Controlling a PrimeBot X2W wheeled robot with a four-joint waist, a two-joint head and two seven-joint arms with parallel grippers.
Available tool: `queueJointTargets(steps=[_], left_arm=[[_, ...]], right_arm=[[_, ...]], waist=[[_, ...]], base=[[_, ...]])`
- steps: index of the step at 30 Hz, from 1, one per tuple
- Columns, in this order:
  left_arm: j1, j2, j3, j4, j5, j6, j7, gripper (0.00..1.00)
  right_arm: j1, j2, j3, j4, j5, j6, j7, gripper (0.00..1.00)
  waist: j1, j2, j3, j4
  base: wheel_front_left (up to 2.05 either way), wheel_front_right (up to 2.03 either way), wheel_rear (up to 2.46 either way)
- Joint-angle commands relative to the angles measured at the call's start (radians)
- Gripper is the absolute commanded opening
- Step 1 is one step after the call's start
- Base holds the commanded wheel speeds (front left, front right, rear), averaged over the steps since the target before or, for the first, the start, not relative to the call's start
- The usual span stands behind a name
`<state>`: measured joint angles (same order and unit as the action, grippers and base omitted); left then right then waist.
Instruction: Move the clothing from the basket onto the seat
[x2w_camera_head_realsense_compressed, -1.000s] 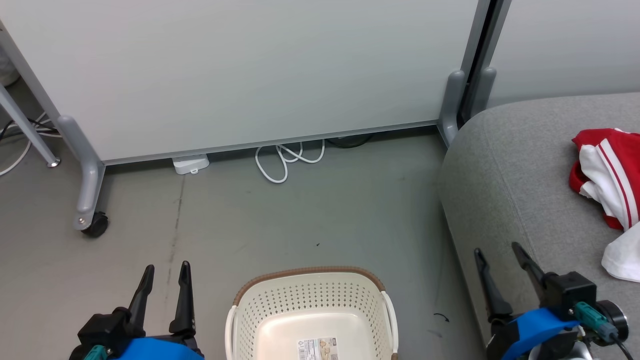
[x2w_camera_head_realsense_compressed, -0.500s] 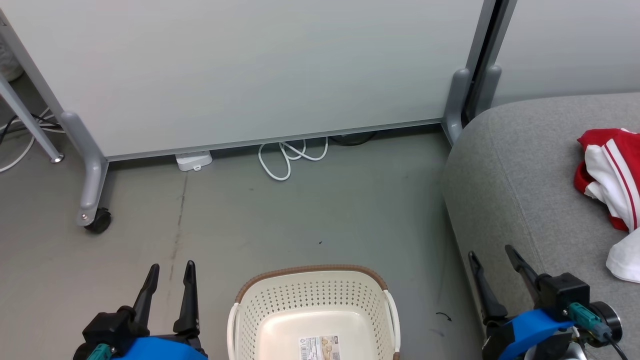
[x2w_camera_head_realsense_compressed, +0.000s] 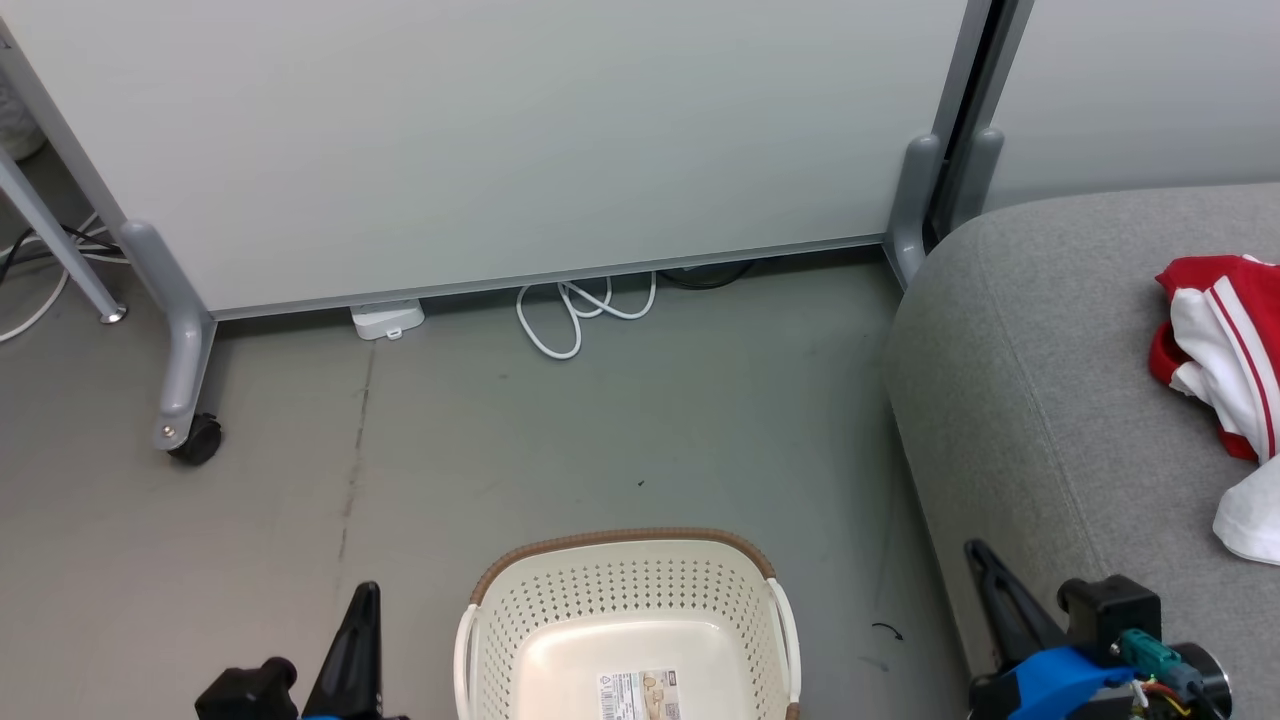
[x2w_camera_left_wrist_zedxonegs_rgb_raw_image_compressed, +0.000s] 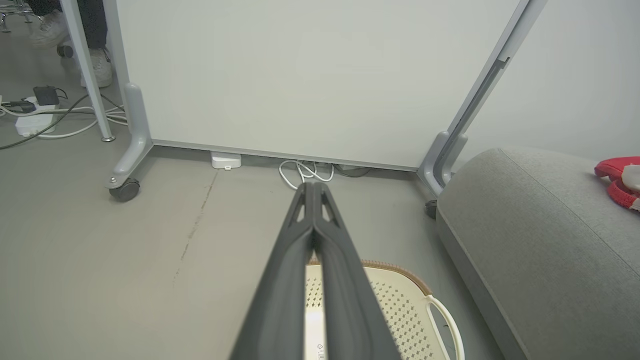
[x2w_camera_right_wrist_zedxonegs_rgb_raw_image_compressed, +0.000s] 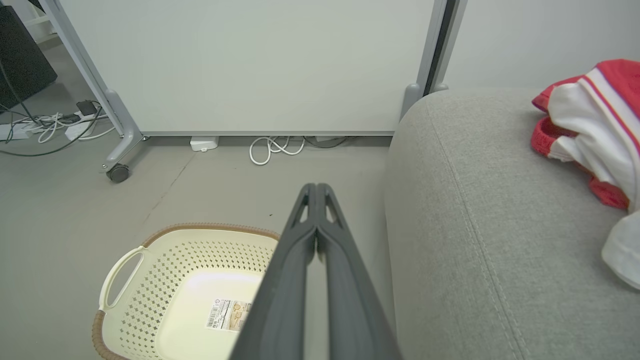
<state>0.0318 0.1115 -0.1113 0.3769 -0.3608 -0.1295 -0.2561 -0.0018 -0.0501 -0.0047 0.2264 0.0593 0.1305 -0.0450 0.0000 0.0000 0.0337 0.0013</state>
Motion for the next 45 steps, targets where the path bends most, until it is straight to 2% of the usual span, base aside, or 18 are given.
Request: queueJointTargets(steps=[1,4,25,45], left_arm=[[0.002,-0.001,0.000,0.003,-0.003,0.000,0.001,0.00],[0.015,-0.007,0.000,0.027,-0.006,0.000,0.002,0.00],[-0.030,-0.020,0.060,-0.018,-0.342,0.000,0.100,0.00],[-0.062,-0.031,0.103,-0.049,-0.583,-0.001,0.171,0.00]], right_arm=[[0.001,0.000,-0.001,0.005,0.004,0.000,0.001,0.00],[0.009,0.001,-0.001,0.031,0.008,0.000,0.001,0.00],[-0.026,0.000,-0.030,0.026,0.423,0.000,0.043,0.00],[-0.050,0.000,-0.052,0.022,0.722,0.000,0.074,0.00]], waist=[[0.0000,0.0000,0.000,0.000],[0.0000,0.0000,0.000,0.000],[0.0000,0.0000,-0.005,0.000],[0.0000,0.0000,-0.010,0.000]], base=[[0.00,0.00,0.00],[0.00,0.00,0.00],[0.00,0.00,0.00],[0.00,0.00,0.00]])
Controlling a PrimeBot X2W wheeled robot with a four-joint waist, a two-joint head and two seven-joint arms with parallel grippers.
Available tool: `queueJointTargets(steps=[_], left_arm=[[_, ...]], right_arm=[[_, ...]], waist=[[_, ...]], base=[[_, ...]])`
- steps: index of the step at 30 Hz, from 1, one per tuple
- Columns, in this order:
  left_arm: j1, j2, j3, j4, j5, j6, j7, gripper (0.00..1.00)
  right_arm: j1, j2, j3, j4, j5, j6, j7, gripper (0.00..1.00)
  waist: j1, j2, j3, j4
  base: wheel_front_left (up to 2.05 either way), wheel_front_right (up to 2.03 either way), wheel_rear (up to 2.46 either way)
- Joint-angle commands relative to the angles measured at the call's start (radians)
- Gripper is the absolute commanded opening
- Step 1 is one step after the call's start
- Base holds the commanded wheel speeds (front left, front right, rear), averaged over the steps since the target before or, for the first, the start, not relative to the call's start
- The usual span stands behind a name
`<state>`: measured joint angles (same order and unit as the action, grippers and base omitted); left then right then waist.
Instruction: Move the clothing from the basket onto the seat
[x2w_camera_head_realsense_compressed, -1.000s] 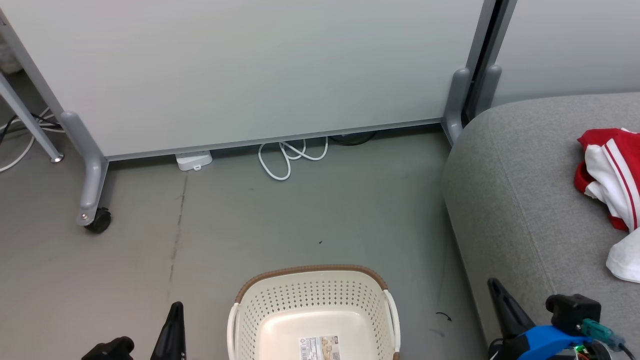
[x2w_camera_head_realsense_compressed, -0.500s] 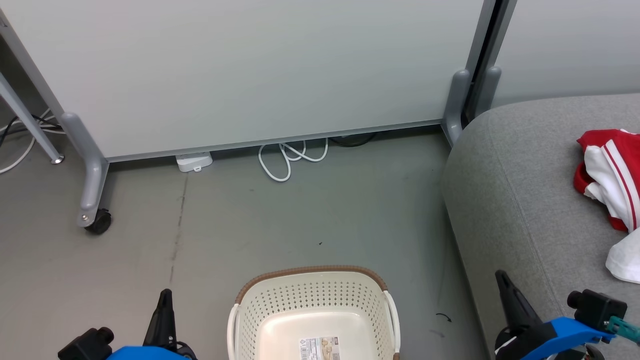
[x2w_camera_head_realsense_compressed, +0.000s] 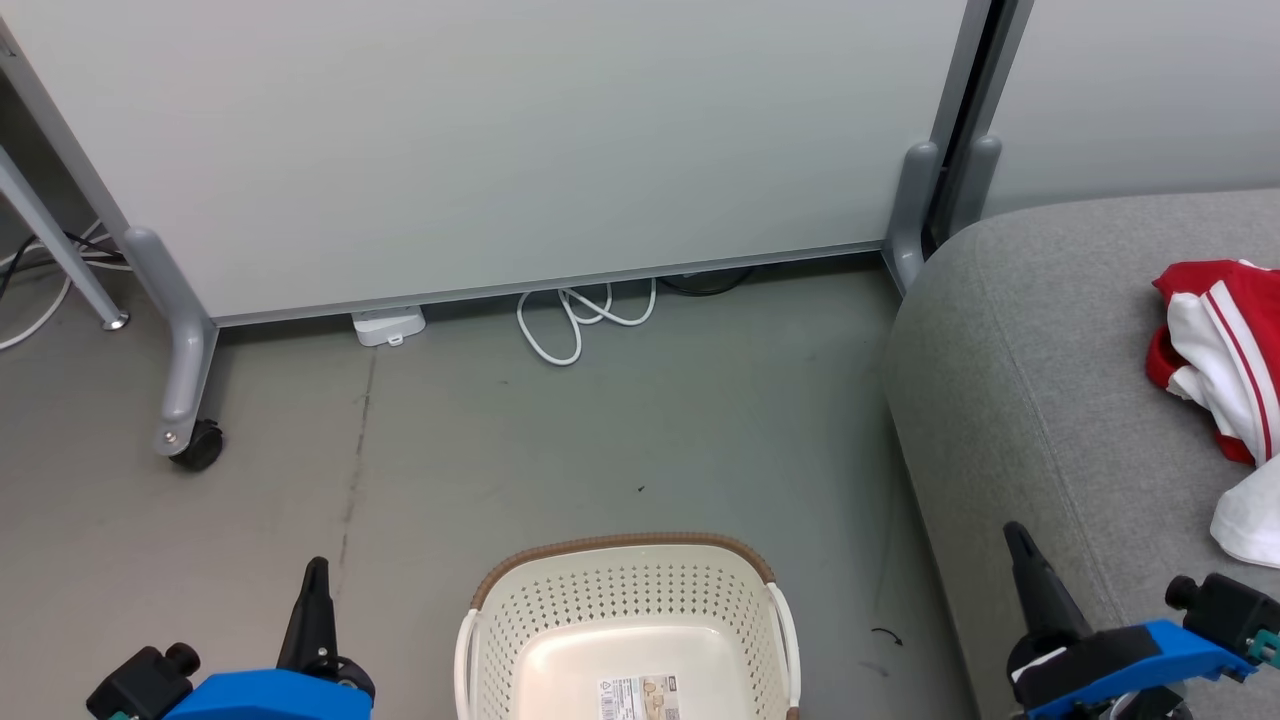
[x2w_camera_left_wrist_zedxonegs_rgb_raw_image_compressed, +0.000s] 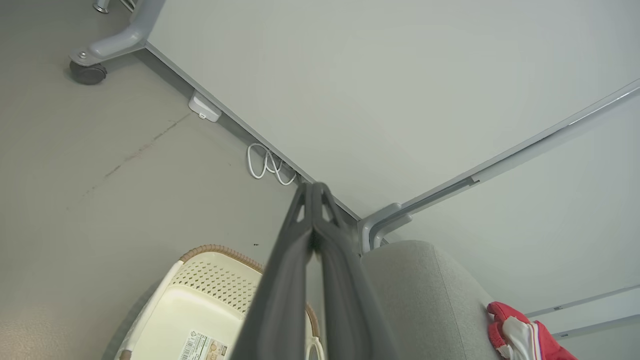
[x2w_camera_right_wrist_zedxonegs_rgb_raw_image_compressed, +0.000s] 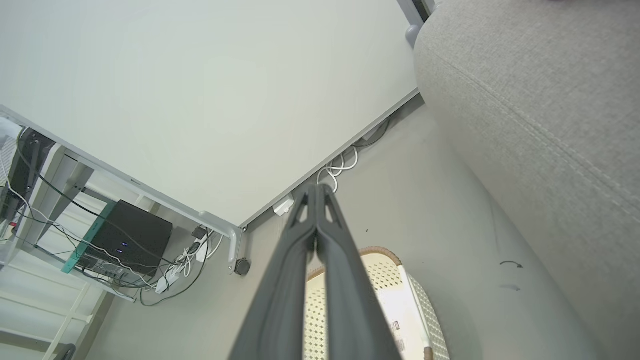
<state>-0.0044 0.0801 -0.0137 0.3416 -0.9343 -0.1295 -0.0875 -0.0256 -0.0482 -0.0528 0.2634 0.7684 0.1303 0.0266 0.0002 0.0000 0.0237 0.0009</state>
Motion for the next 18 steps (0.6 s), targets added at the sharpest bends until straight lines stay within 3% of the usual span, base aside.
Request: queueJointTargets(steps=[1,18], left_arm=[[-0.028,0.000,0.008,-0.015,-0.020,-0.001,0.006,0.00],[-0.051,-0.007,0.041,-0.039,-0.198,-0.001,0.059,0.00]], right_arm=[[-0.027,-0.002,-0.005,-0.015,0.026,0.000,0.004,0.00],[-0.045,-0.002,-0.020,-0.017,0.247,0.000,0.026,0.00]], waist=[[-0.0002,0.0000,0.000,0.000],[-0.0002,0.0000,-0.004,0.000]], base=[[0.00,0.00,0.00],[0.00,0.00,0.00]])
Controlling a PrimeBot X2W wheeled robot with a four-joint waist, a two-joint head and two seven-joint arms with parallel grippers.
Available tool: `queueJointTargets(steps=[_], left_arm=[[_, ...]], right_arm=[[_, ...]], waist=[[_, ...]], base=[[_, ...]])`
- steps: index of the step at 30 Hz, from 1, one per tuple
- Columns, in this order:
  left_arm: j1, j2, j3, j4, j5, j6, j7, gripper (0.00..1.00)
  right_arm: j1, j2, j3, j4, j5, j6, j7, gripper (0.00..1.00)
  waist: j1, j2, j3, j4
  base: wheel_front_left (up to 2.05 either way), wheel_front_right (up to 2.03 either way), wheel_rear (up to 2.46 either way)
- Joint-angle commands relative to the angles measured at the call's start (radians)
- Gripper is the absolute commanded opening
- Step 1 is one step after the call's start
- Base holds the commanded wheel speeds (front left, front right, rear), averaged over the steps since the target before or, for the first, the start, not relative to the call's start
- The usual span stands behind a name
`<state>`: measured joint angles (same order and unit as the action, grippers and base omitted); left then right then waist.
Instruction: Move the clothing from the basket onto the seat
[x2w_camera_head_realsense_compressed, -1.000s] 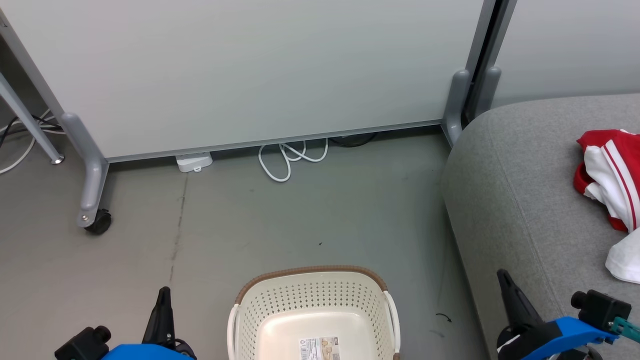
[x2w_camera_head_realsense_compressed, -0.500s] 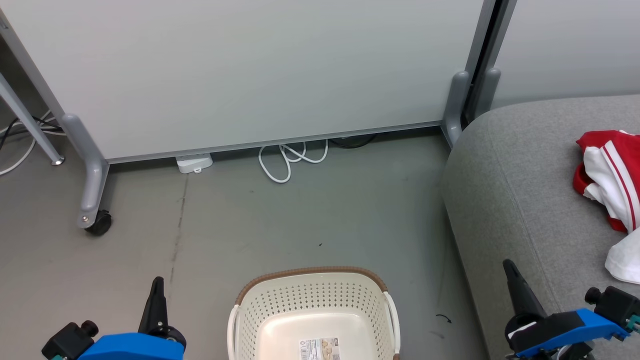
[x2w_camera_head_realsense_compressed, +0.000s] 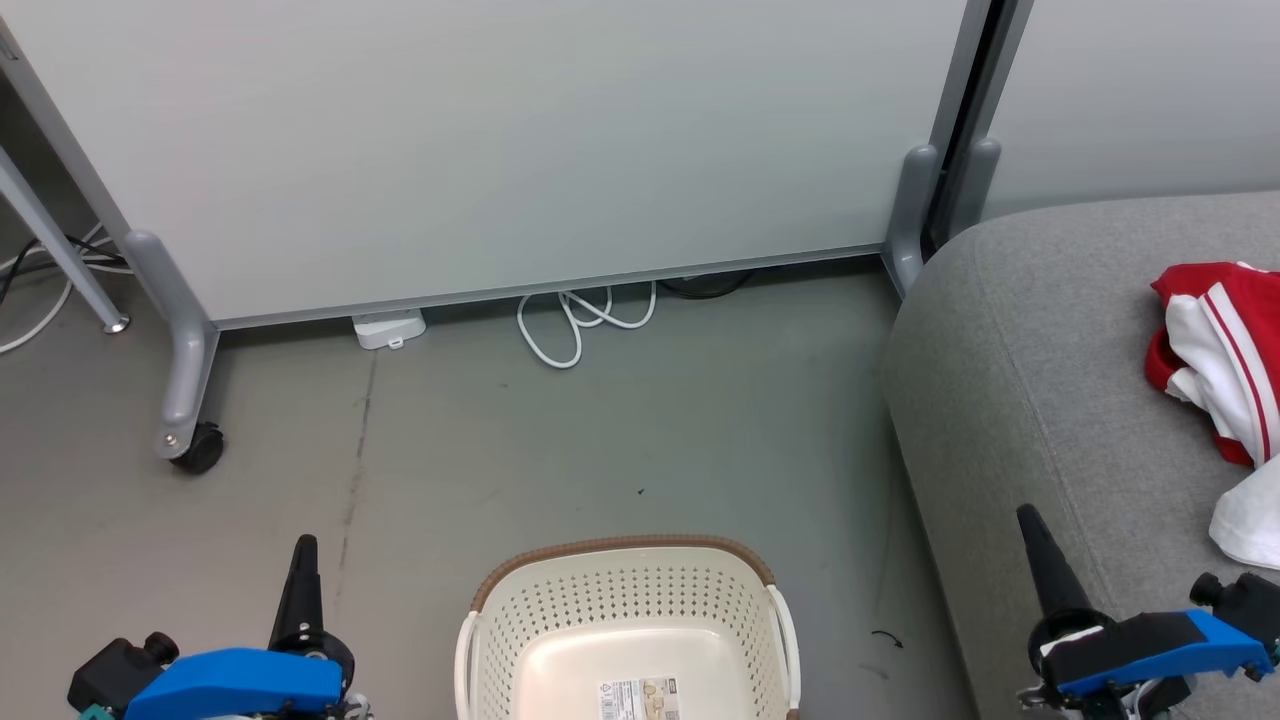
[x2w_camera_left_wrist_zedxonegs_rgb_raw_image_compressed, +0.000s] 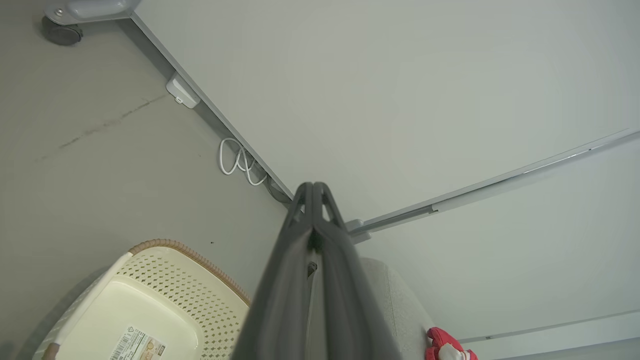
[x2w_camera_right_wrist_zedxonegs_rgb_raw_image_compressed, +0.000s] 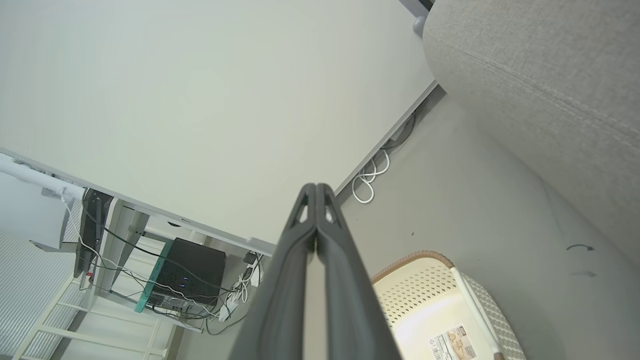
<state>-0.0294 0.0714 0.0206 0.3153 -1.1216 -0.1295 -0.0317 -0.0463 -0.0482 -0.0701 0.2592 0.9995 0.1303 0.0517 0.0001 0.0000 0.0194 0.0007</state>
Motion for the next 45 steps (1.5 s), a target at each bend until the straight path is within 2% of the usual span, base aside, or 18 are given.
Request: queueJointTargets(steps=[1,45], left_arm=[[-0.028,0.001,0.008,-0.014,-0.019,-0.001,0.006,0.00],[-0.069,-0.015,0.073,-0.058,-0.366,-0.002,0.110,0.00]], right_arm=[[-0.025,-0.002,-0.004,-0.013,0.027,0.000,0.003,0.00],[-0.056,-0.003,-0.034,-0.016,0.457,0.001,0.047,0.00]], waist=[[-0.0001,0.0000,0.000,0.000],[-0.0001,0.0000,-0.011,0.000]], base=[[0.00,0.00,0.00],[0.00,0.00,0.00]])
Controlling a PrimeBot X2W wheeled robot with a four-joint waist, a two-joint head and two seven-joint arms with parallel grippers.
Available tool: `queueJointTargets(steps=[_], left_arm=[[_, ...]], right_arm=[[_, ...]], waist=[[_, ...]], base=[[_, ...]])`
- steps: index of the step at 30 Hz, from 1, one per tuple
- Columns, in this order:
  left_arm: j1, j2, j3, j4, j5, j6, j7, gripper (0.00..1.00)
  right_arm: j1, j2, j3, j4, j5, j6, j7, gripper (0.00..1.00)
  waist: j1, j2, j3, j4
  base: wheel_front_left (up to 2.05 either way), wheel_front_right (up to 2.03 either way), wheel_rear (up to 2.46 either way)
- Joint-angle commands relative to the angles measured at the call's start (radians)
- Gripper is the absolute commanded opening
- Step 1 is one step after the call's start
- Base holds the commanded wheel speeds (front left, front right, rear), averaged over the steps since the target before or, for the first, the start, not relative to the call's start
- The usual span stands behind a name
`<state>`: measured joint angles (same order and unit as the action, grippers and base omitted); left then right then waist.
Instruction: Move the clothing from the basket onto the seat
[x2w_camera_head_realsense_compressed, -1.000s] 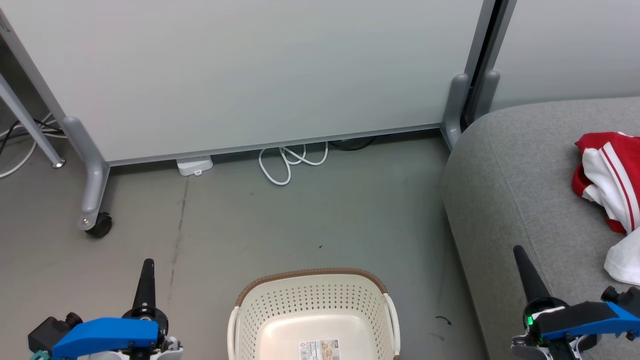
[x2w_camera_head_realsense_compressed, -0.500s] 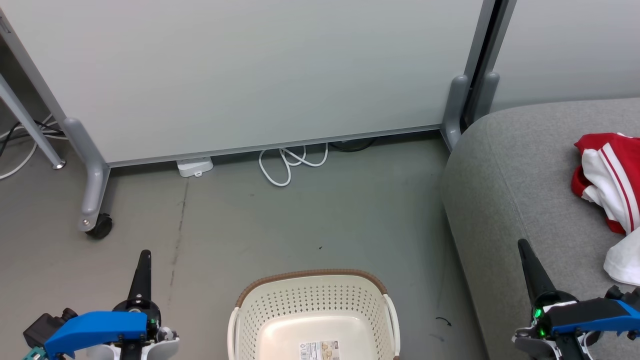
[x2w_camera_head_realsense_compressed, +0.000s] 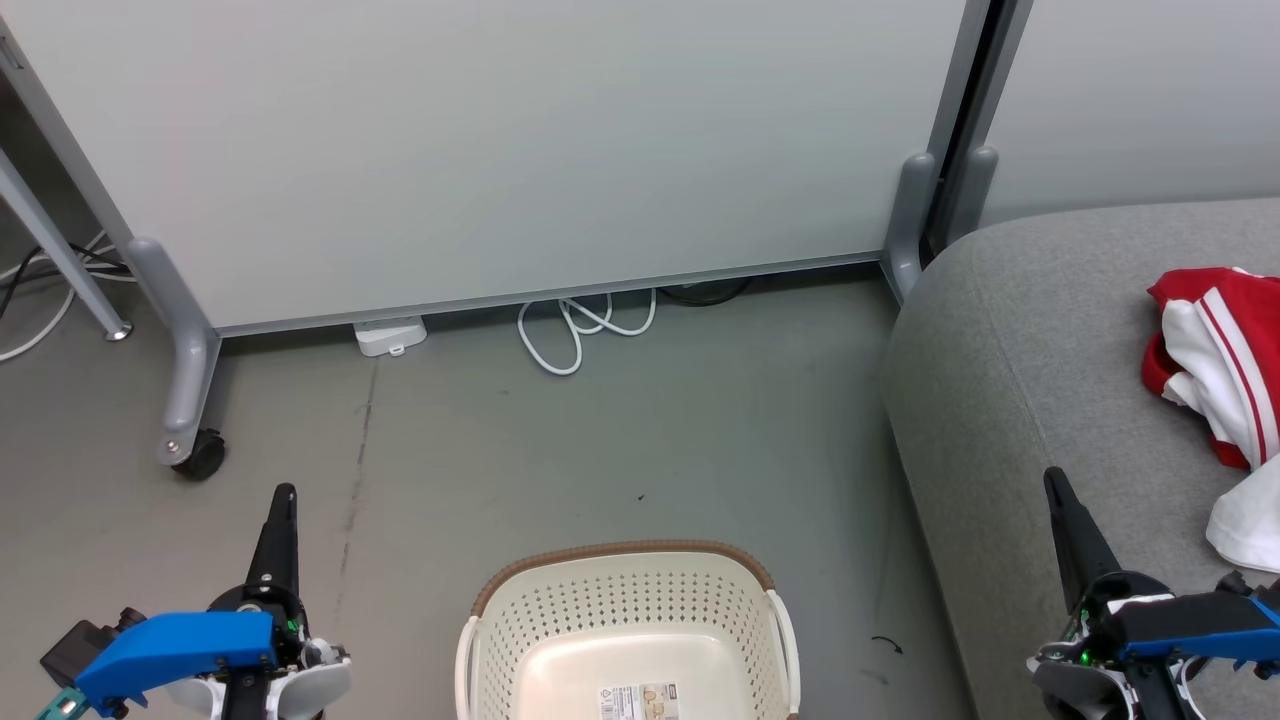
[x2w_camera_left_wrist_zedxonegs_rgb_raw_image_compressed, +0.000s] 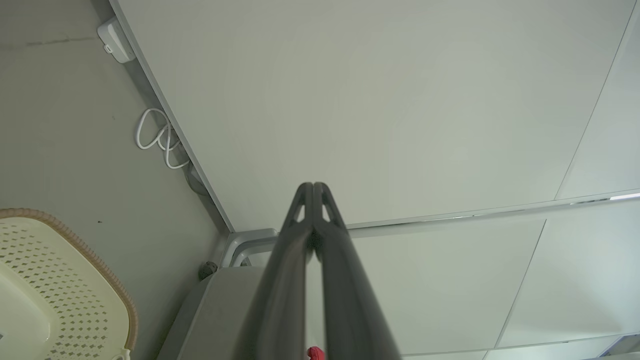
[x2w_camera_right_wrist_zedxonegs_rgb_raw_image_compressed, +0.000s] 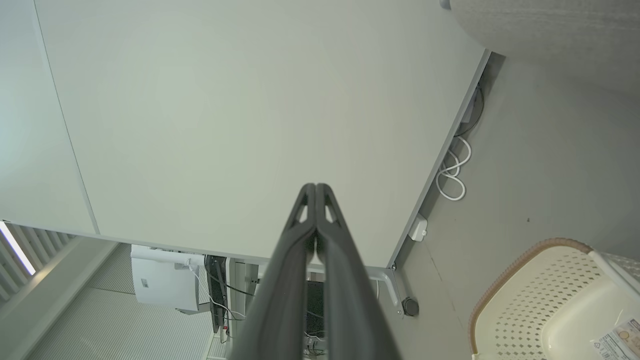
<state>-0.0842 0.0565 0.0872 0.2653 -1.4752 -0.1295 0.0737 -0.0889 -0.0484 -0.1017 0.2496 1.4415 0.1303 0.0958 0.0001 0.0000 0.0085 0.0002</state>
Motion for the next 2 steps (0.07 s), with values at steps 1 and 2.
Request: queueJointTargets(steps=[1,2], left_arm=[[-0.016,0.000,0.008,-0.008,-0.018,-0.002,0.007,0.00],[-0.017,0.000,0.009,-0.009,-0.024,-0.002,0.008,0.00]], right_arm=[[-0.014,-0.003,-0.003,-0.006,0.023,0.001,0.004,0.00],[-0.015,-0.003,-0.004,-0.006,0.030,0.001,0.005,0.00]], waist=[[-0.0001,0.0000,0.000,0.000],[-0.0001,0.0000,-0.001,0.000]], base=[[0.00,0.00,0.00],[0.00,0.00,0.00]])
